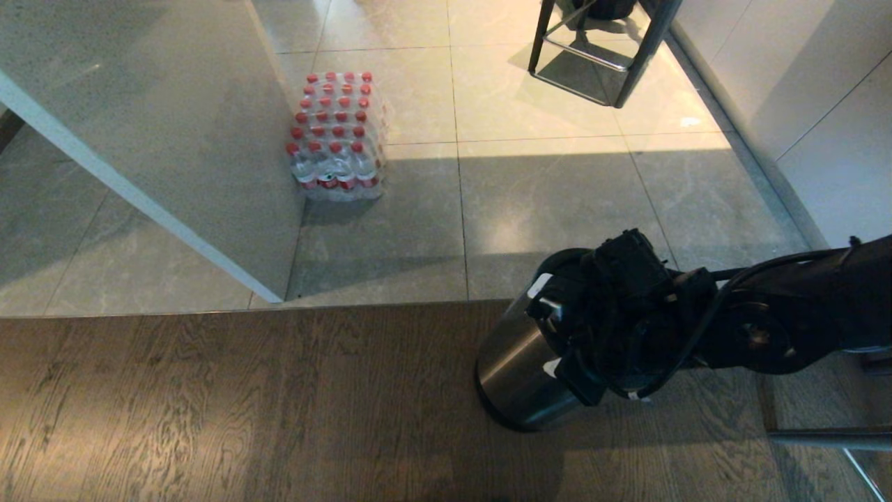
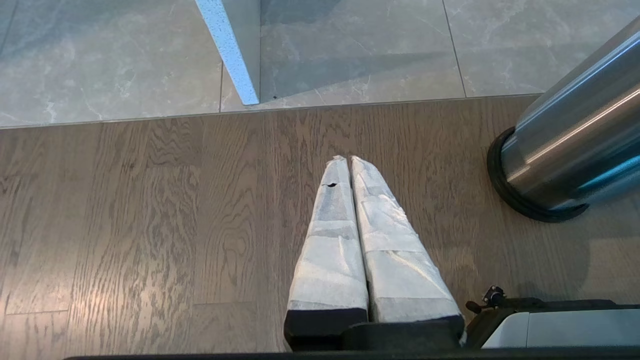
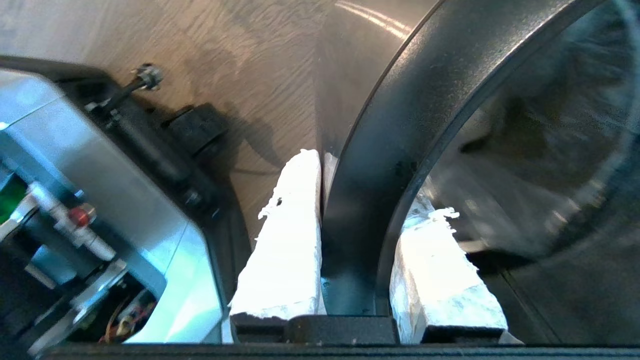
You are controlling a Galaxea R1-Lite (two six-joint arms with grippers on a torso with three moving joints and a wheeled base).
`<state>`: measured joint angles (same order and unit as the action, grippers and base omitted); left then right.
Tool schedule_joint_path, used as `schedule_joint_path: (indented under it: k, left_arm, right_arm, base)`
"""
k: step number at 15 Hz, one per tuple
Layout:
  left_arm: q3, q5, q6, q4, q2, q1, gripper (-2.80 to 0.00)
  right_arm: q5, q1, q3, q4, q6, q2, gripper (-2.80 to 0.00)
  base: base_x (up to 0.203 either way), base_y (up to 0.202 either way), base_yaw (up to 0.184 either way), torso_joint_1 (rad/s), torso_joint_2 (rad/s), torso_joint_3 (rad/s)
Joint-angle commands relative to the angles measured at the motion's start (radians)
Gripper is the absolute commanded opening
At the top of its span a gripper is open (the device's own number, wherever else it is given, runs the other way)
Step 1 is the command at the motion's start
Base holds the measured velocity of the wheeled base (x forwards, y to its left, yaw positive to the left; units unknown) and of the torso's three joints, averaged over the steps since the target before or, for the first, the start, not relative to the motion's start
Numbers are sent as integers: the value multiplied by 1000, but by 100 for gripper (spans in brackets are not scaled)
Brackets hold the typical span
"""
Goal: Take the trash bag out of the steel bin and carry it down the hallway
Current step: Place the outer trash can on the ground
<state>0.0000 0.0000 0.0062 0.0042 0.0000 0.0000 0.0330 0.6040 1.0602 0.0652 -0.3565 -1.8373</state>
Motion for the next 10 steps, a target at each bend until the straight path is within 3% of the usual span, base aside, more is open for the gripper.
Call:
schedule_joint_path:
  k: [1, 10]
  left_arm:
    - [0, 0, 0, 0, 0, 0, -280]
    - [0, 0, 0, 0, 0, 0, -280]
  right_arm:
    - [1, 0, -2, 53, -3, 106, -280]
    - [-3, 0, -4, 301, -6, 428, -280]
  base:
    - [0, 0, 0, 0, 0, 0]
    - [0, 0, 0, 0, 0, 0]
